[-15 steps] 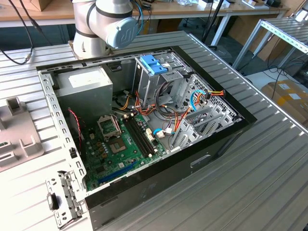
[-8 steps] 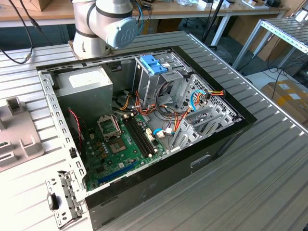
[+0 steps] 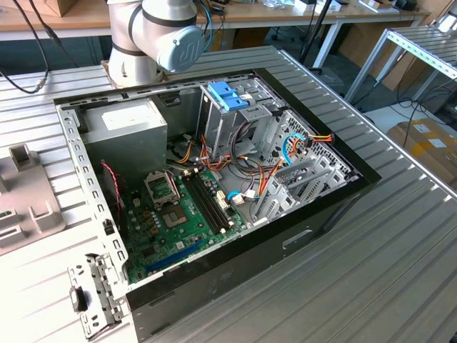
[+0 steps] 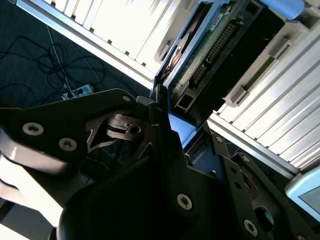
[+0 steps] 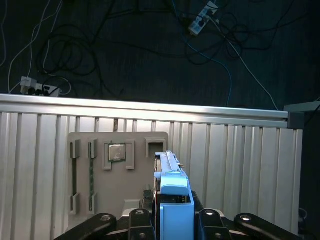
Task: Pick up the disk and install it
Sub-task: 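Pick up the disk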
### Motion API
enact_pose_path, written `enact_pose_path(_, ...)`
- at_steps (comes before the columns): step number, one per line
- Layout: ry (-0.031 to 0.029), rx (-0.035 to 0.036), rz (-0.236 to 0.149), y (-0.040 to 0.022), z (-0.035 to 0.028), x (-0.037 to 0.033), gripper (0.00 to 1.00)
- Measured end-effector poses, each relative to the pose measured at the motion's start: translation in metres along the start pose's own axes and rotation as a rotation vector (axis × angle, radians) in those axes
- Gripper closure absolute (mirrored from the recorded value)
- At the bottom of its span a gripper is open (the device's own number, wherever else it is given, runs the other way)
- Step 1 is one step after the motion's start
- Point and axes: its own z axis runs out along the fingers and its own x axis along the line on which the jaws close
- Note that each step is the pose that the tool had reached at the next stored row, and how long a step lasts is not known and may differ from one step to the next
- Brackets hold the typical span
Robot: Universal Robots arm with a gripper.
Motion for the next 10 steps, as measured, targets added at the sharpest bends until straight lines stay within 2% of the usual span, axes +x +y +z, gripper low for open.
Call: enact_pose_path(10,0.0,0.0001,0.0,0.0002,-0.0069,-0.0003,0.63)
